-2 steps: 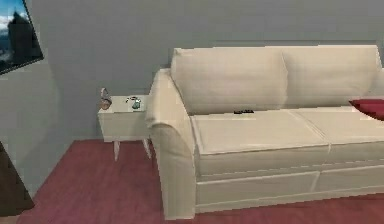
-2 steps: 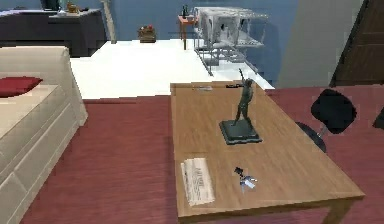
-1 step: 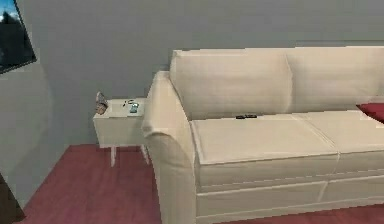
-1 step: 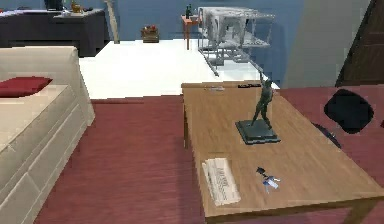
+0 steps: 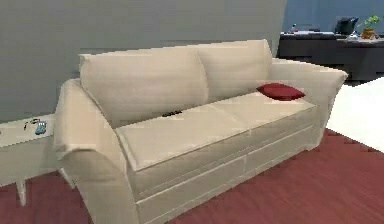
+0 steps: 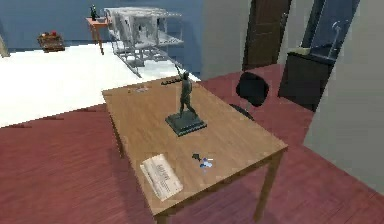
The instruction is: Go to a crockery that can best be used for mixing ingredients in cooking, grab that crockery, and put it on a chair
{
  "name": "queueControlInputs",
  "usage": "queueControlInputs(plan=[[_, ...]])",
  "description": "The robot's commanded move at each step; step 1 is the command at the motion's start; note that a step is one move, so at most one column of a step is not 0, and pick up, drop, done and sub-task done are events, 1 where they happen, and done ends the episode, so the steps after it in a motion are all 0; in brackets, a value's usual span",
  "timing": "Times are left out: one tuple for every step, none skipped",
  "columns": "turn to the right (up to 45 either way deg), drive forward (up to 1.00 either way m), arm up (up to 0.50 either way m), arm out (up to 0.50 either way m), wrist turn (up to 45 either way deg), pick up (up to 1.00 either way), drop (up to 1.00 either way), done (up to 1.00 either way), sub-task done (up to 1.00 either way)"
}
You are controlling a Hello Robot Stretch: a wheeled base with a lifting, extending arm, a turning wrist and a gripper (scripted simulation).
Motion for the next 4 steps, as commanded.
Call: queueControlInputs(plan=[[3.0,0.00,0.00,0.00,0.0,0.00,0.00,0.00,0.00],[0.0,0.60,0.00,0.00,0.0,0.00,0.00,0.00,0.00],[45.0,0.00,0.00,0.00,0.0,0.00,0.00,0.00,0.00],[9.0,0.00,0.00,0.00,0.0,0.00,0.00,0.00,0.00]])
